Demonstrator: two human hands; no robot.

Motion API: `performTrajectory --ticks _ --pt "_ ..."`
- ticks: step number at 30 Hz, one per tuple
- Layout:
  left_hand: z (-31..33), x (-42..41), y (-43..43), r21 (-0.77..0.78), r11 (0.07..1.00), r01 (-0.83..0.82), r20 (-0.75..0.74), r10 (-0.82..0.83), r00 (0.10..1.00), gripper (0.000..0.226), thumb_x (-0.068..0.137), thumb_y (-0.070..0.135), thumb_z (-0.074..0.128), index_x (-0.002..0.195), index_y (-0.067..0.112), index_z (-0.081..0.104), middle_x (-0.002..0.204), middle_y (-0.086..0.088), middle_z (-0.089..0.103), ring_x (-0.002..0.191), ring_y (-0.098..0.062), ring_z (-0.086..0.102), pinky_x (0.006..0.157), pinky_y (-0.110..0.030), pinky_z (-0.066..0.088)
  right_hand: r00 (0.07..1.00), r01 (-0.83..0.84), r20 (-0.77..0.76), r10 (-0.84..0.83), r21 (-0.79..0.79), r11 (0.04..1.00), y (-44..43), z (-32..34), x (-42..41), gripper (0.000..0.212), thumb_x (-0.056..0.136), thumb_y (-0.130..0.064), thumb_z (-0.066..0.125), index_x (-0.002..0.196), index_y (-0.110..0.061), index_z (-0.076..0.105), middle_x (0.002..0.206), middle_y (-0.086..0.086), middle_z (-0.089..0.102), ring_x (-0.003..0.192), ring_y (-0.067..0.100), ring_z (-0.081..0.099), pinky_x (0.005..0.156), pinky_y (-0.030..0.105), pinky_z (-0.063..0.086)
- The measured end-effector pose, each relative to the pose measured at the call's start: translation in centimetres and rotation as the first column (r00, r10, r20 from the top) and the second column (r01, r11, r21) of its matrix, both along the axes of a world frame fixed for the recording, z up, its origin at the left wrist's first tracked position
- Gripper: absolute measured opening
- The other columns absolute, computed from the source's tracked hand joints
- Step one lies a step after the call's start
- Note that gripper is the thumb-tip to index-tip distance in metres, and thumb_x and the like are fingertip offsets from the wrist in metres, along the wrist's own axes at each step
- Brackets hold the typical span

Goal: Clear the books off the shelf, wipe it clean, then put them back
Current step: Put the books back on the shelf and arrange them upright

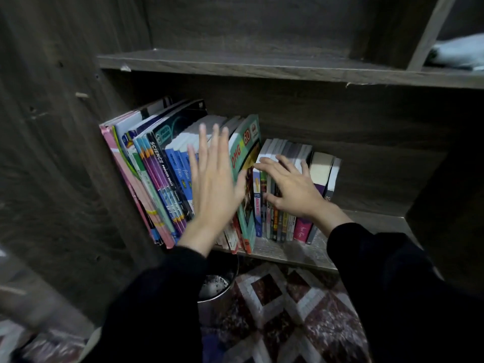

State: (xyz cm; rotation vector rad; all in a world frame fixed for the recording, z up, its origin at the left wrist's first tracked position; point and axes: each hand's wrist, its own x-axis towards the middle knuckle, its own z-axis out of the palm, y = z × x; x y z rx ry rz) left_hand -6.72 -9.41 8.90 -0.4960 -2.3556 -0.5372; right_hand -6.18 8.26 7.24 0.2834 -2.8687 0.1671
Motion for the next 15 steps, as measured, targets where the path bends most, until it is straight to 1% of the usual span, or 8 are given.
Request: performTrajectory --ticks 3,5,6,9,12,15 --pt "4.4 -3.2 0.5 -0.271 0.961 0.049 0.189 0.003 0.982 0.072 0.096 0.037 0.045 0.151 0.009 0.01 0.159 -0.007 0.01 0.147 -0.02 -0.006 0.118 -0.044 -0.008 1.0 -0.003 -0.002 0.003 0.012 1.0 -0.2 -0.1 -0.3 0.068 0.092 -0.039 0.054 0.148 -0.039 0.014 0.159 -0.013 0.011 0.147 0.017 0.0 0.113 0.064 -0.001" --pt "5.6 -4.6 1.2 -0.372 0.923 0.096 0.34 0.039 0.94 0.068 0.096 0.033 0.043 0.151 0.007 0.012 0.159 -0.008 0.015 0.147 -0.022 0.001 0.118 -0.048 -0.008 1.0 -0.003 0.003 0.003 0.015 1.0 -0.2 -0.1 -0.5 0.069 0.092 -0.039 0.054 0.148 -0.039 0.014 0.159 -0.013 0.01 0.147 0.017 0.0 0.113 0.064 -0.001" --pt "5.8 -4.9 1.4 -0.391 0.914 0.11 0.376 0.05 0.925 0.066 0.096 0.031 0.042 0.151 0.007 0.014 0.158 -0.008 0.017 0.147 -0.023 0.003 0.117 -0.049 -0.008 1.0 -0.003 0.004 0.003 0.017 1.0 -0.2 -0.1 -0.6 0.069 0.092 -0.039 0.054 0.148 -0.039 0.013 0.159 -0.014 0.01 0.147 0.017 0.0 0.113 0.064 0.0" --pt "5.2 -4.7 1.8 -0.45 0.884 0.127 0.368 0.054 0.928 0.065 0.095 0.032 0.041 0.151 0.012 0.016 0.159 -0.004 0.015 0.147 -0.022 0.002 0.115 -0.052 -0.012 1.0 -0.001 0.009 0.001 0.031 1.0 -0.1 -0.1 -0.5 0.07 0.092 -0.039 0.054 0.148 -0.038 0.013 0.159 -0.013 0.009 0.147 0.017 -0.001 0.113 0.064 0.0" --pt "4.6 -4.4 2.0 -0.497 0.858 0.128 0.372 0.078 0.925 0.074 0.091 0.031 0.047 0.152 0.012 0.01 0.16 -0.003 0.011 0.147 -0.02 -0.001 0.114 -0.055 -0.013 1.0 -0.003 0.004 0.003 0.024 1.0 0.2 -0.1 -0.1 0.071 0.091 -0.038 0.055 0.149 -0.037 0.013 0.159 -0.013 0.01 0.147 0.017 -0.001 0.113 0.064 0.0" --pt "4.9 -5.1 1.8 -0.528 0.843 0.103 0.377 0.124 0.918 0.074 0.091 0.03 0.049 0.151 0.011 0.011 0.158 -0.005 0.017 0.147 -0.02 0.006 0.113 -0.059 -0.01 1.0 -0.005 0.0 0.005 0.018 1.0 0.4 0.0 0.2 0.071 0.092 -0.037 0.055 0.149 -0.038 0.013 0.159 -0.013 0.011 0.147 0.017 -0.001 0.114 0.063 0.0"
